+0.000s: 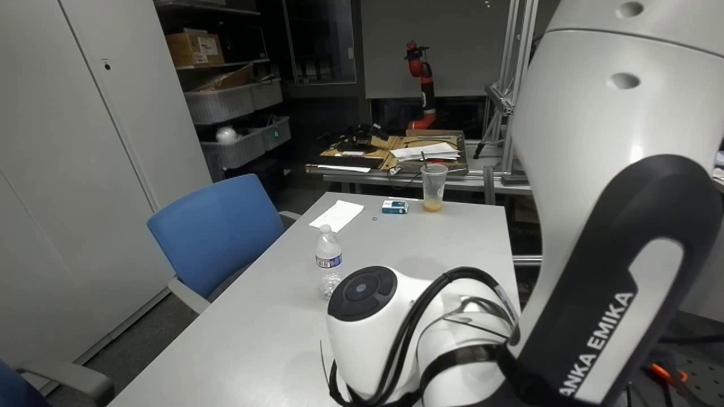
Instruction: Take the yellow and orange bowls on the plate and put them in the bowl
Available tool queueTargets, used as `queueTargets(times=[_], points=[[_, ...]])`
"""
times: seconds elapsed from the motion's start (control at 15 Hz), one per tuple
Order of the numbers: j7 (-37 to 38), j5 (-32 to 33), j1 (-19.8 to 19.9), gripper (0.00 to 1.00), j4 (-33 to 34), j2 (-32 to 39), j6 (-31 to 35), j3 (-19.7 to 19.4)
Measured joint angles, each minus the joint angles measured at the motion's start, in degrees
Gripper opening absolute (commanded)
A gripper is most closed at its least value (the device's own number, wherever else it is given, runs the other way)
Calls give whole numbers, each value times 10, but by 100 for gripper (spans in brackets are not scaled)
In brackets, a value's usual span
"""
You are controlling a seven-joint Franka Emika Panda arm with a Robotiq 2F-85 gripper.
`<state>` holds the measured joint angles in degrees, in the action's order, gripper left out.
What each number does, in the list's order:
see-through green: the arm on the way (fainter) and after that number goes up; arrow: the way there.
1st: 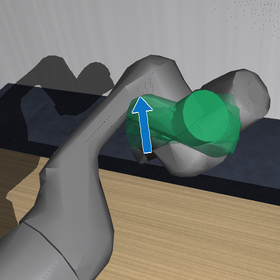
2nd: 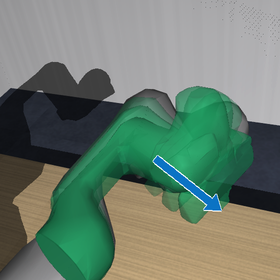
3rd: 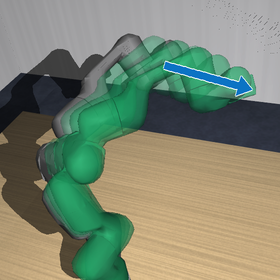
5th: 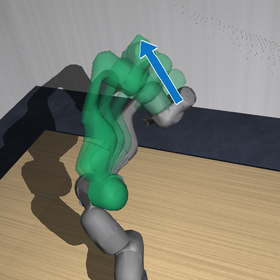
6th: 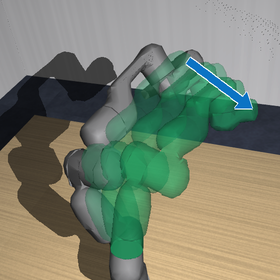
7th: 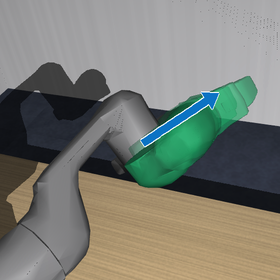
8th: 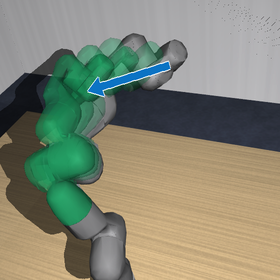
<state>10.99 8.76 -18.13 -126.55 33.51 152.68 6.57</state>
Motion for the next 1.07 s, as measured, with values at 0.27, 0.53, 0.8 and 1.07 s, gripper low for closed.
queueTargets(times=[0.27, 0.53, 0.8, 1.07], points=[[1, -2, 0, 60, 0, 4, 4, -4], [3, -4, 0, 29, 0, 4, 4, -4], [10, -7, 0, 17, 1, 4, 4, -4], [11, -31, 2, 17, 1, -4, -9, 1]])
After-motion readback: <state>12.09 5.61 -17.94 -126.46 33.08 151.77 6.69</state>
